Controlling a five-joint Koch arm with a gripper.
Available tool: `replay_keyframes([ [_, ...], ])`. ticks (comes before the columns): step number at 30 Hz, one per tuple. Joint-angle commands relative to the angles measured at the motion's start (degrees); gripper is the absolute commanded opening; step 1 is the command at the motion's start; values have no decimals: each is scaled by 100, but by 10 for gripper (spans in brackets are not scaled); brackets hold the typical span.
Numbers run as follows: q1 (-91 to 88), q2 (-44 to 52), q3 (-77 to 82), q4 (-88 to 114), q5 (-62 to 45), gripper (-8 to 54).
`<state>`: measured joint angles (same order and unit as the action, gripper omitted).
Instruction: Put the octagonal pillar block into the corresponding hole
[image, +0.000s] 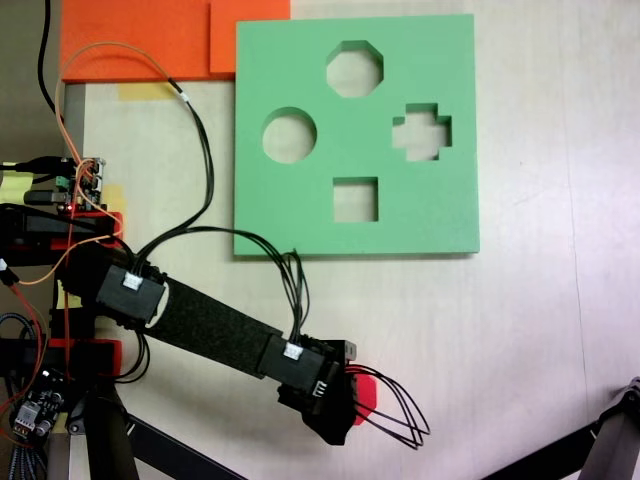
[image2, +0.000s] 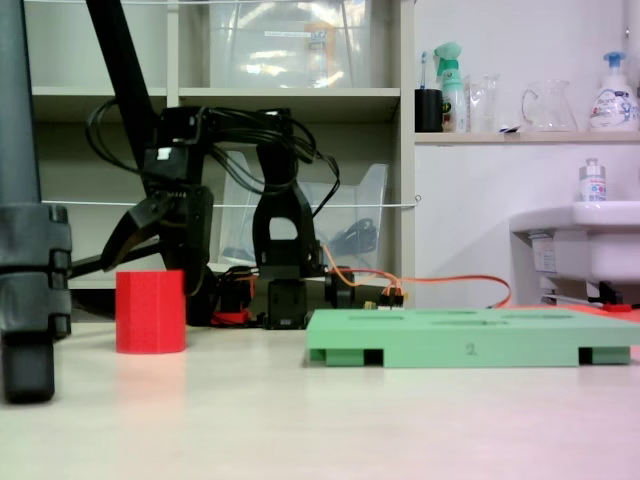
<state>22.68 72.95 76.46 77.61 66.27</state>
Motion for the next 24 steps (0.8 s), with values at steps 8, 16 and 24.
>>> replay_keyframes([
  [8,62,-325,-369,-132,-9,519],
  [16,246,-835,-378,237,-88,323],
  [24,396,-1028,-545,1028,316,166],
])
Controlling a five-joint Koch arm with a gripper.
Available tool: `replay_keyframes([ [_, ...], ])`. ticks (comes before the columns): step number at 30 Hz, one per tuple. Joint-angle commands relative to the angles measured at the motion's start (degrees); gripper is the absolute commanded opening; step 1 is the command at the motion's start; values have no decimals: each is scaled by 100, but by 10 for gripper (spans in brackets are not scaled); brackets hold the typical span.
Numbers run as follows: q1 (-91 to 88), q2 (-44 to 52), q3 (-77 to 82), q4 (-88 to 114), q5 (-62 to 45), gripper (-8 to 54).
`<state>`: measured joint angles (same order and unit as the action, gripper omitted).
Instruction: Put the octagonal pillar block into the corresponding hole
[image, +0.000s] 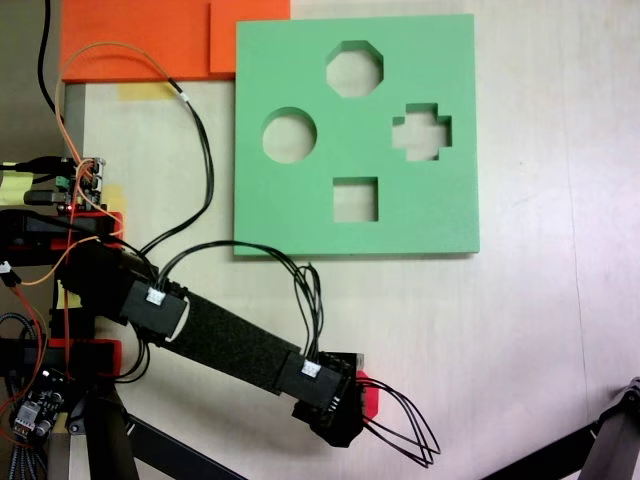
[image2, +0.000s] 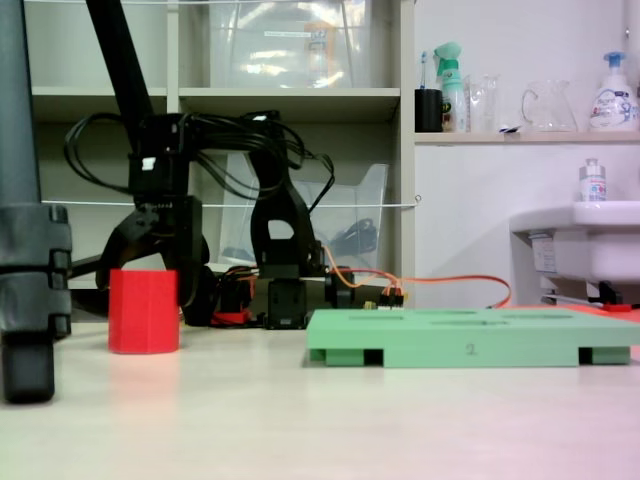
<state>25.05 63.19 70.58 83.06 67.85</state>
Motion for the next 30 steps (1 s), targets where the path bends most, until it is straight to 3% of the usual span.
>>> replay_keyframes([
  [1,132,-53,-35,615,193,167],
  [10,-272,1002,-62,1099,896,166],
  [18,-1301,1881,-97,1230,2496,166],
  [30,-4438,1670,-1854,1354,5001,166],
])
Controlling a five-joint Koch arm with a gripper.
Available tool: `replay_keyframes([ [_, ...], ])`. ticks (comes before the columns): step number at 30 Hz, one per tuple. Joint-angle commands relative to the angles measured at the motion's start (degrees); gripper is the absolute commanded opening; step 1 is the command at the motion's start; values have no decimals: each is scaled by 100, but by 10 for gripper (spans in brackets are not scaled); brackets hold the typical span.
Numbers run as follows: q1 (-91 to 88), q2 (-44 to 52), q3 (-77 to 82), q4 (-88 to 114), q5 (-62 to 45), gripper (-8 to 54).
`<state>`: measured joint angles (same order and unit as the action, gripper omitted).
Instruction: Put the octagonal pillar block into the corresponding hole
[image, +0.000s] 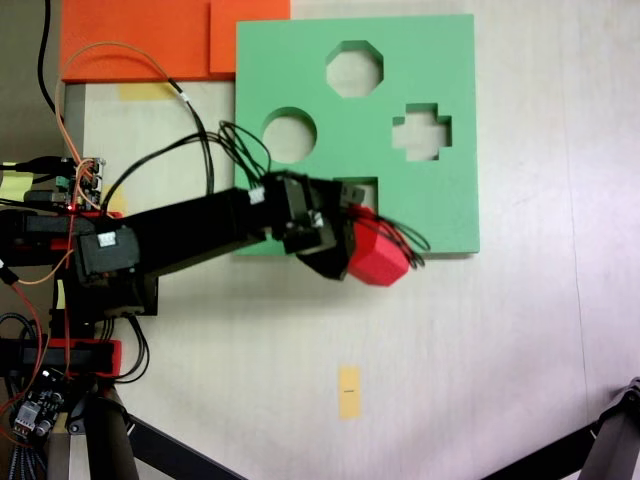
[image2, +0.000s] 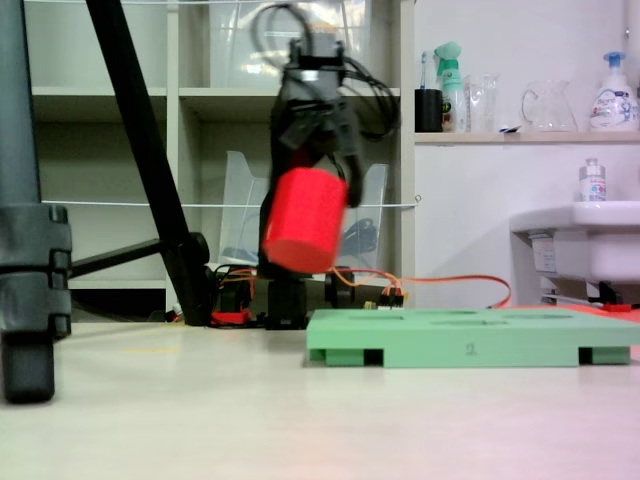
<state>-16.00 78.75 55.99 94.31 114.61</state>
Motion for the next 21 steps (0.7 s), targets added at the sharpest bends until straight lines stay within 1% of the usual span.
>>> replay_keyframes([
  [1,-668,-18,-659,220,483,166],
  [6,-1951,-624,-1538,193,791,167],
  [9,-2426,-826,-1608,141,1011,167],
  [14,-3111,-1143,-1608,-237,1696,167],
  [19,-3401,-1274,-1617,-703,2426,168],
  [21,-3437,-1362,-1626,-905,2540,168],
])
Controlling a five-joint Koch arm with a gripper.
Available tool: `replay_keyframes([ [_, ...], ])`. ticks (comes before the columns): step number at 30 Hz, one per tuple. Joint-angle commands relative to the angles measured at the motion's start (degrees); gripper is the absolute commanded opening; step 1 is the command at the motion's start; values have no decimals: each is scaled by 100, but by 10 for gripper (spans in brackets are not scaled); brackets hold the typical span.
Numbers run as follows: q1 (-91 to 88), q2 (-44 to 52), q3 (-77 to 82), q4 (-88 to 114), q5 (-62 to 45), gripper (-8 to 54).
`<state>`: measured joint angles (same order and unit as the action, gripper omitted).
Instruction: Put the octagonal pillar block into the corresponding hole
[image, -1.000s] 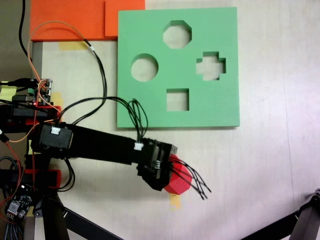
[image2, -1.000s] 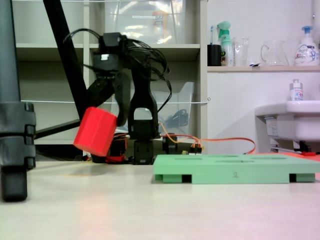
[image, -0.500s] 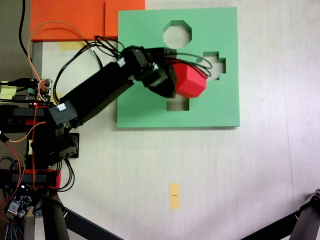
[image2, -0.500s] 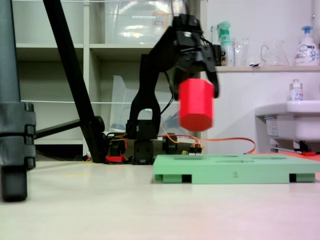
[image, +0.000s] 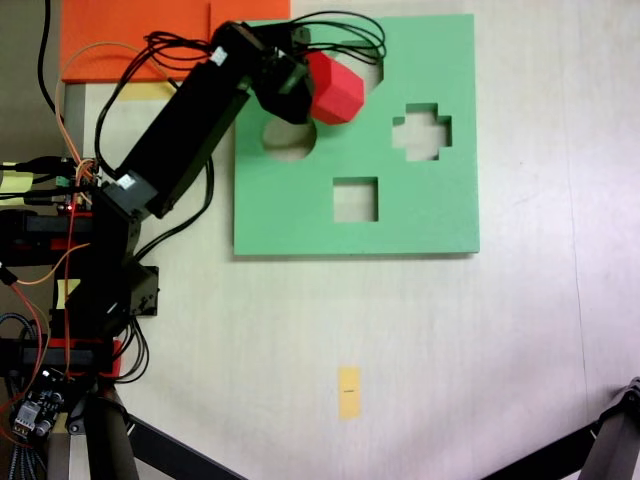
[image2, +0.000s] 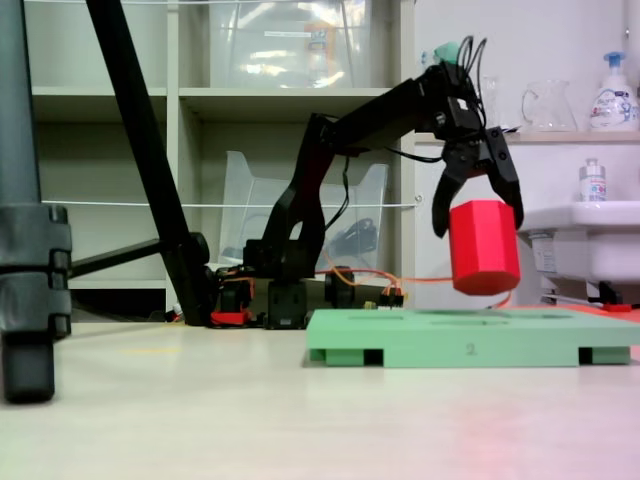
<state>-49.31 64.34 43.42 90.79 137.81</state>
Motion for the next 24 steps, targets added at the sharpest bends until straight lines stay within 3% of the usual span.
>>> replay_keyframes([
  [1,-123,44,-369,-668,272,171],
  [24,-185,-563,-580,-1854,659,173],
])
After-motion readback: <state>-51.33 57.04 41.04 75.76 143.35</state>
